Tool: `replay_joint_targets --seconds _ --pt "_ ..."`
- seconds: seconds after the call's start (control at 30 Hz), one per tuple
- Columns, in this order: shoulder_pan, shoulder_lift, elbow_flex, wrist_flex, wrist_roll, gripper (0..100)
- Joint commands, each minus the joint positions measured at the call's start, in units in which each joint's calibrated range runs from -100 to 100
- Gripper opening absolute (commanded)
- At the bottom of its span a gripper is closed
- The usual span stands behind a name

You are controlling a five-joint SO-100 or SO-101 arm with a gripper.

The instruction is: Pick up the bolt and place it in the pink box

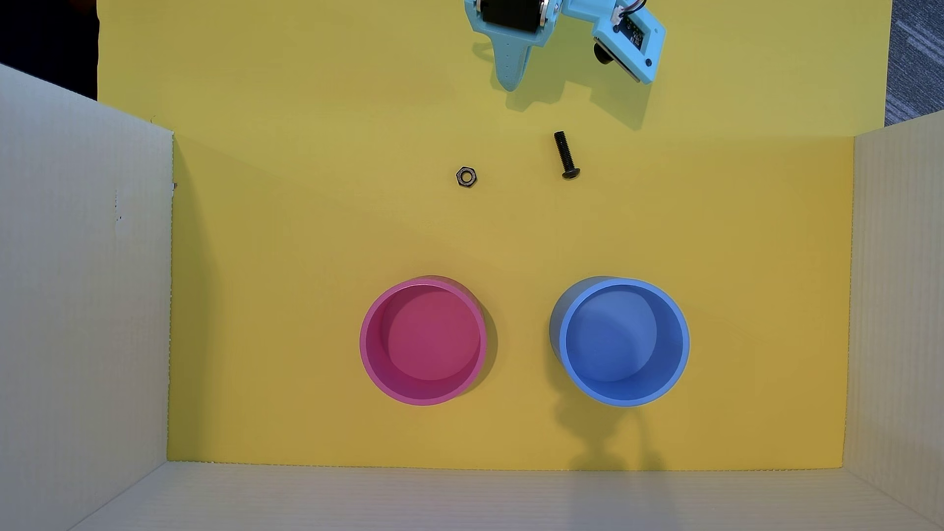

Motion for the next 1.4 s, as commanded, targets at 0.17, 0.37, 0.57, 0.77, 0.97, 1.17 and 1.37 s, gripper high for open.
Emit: replay_joint_targets --seconds 0.17,0.37,0.57,0.77,0.97,1.17,1.37 --pt "0.2 0.2 -0.6 0.0 -0.2 1" --pt "0.2 0.2 -0.6 -0.1 -0.2 1" --pt "0.2 0.2 -0.5 -0.1 -0.2 1" --pt "0.2 0.2 -0.5 -0.2 -0.2 1" --pt "0.2 0.2 -0.5 -0.2 -0.2 1" --pt "0.2 0.2 -0.5 -0.2 -0.2 1" --pt "0.2 0.2 -0.5 -0.2 -0.2 1"
